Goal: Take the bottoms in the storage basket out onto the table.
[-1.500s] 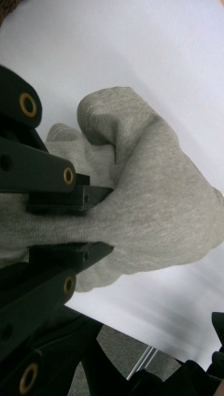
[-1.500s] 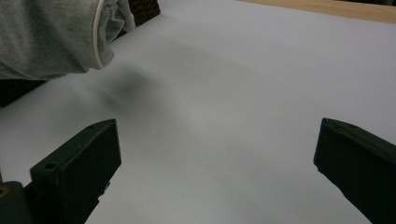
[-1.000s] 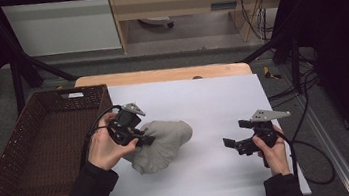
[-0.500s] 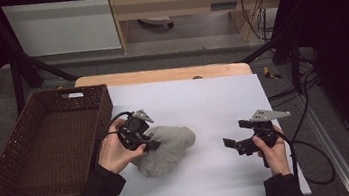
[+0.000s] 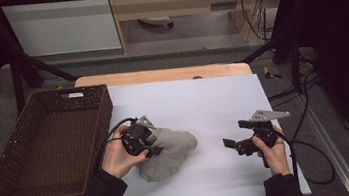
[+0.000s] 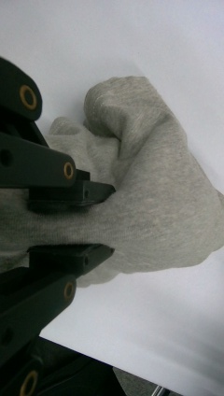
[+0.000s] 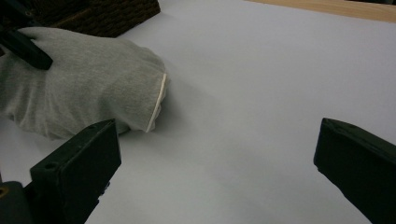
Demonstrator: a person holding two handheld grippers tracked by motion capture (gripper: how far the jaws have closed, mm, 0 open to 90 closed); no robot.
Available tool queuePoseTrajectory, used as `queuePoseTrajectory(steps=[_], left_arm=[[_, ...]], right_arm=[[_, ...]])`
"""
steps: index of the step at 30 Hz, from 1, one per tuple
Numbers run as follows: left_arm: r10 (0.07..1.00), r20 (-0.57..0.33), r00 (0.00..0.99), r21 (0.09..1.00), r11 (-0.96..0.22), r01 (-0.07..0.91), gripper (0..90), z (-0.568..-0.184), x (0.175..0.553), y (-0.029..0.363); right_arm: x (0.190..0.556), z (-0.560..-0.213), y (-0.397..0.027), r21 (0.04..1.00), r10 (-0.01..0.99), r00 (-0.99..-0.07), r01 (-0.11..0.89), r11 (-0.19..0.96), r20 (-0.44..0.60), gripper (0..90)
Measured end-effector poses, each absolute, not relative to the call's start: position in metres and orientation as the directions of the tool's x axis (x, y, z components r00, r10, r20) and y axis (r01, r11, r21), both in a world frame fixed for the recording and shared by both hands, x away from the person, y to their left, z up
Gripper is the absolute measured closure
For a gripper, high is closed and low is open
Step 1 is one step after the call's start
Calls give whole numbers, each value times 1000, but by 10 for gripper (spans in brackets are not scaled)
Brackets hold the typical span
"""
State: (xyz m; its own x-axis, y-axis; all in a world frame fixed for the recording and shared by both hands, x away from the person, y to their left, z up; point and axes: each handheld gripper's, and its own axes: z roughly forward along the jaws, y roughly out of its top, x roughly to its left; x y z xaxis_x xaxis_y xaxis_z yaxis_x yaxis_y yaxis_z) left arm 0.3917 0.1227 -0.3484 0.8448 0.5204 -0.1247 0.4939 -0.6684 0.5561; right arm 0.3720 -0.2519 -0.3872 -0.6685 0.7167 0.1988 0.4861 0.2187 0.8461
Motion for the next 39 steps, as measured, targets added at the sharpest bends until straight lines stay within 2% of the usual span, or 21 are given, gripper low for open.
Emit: queuePoseTrajectory(steps=[3,5,6,7,8,9,10,11,12,13,14,15,17,19,21,24,31,35,38,39], left_arm=[[520,-128,844,561,-664,494,711,-350,391,124],[521,-136,843,563,-659,498,675,-351,391,126],[520,-134,844,567,-658,496,624,-352,391,127],[521,-134,843,574,-653,495,624,-353,390,128],[527,-134,839,578,-647,498,589,-353,390,130],[531,-138,836,585,-637,501,508,-354,389,131],[533,-139,835,593,-630,501,508,-354,389,134],[538,-141,831,602,-620,503,459,-354,389,136],[548,-142,825,608,-609,509,366,-354,389,138],[555,-138,820,613,-603,511,366,-353,389,140],[560,-134,818,623,-594,508,329,-353,388,142],[569,-144,810,640,-571,515,255,-351,386,145],[567,-147,811,650,-563,511,234,-351,385,147],[573,-150,806,665,-545,511,142,-350,383,149],[579,-136,804,676,-539,502,123,-349,382,150],[580,-141,803,684,-529,502,40,-349,380,153],[615,-103,782,700,-514,496,59,-353,371,161],[639,-117,760,713,-479,512,158,-355,370,169],[644,-131,754,717,-463,521,274,-356,369,174],[649,-141,747,711,-459,533,283,-356,370,178]], right_arm=[[372,-387,-252,846,716,-669,485,221,197,12],[372,-387,-251,845,717,-668,487,218,200,11],[372,-388,-251,845,716,-669,487,220,199,11],[372,-388,-251,845,716,-669,487,220,199,11],[372,-388,-251,844,716,-668,489,220,201,11],[372,-388,-251,843,716,-669,490,222,200,11],[372,-388,-251,843,716,-669,490,222,200,11],[372,-388,-250,842,716,-668,492,222,202,11],[373,-389,-250,840,716,-669,493,226,200,12],[373,-389,-250,840,716,-669,493,226,200,12],[373,-390,-249,839,714,-671,493,230,199,11],[374,-390,-248,837,712,-674,495,234,200,12],[374,-391,-248,835,713,-672,498,234,201,11],[374,-392,-246,831,712,-673,503,239,202,11],[375,-392,-246,833,710,-675,498,242,198,11],[374,-393,-244,829,708,-677,503,244,202,11],[375,-395,-240,825,704,-680,507,250,204,11],[374,-395,-236,823,700,-684,507,256,204,11],[374,-396,-231,820,694,-691,507,266,202,11],[374,-396,-228,817,692,-693,510,270,204,11]])
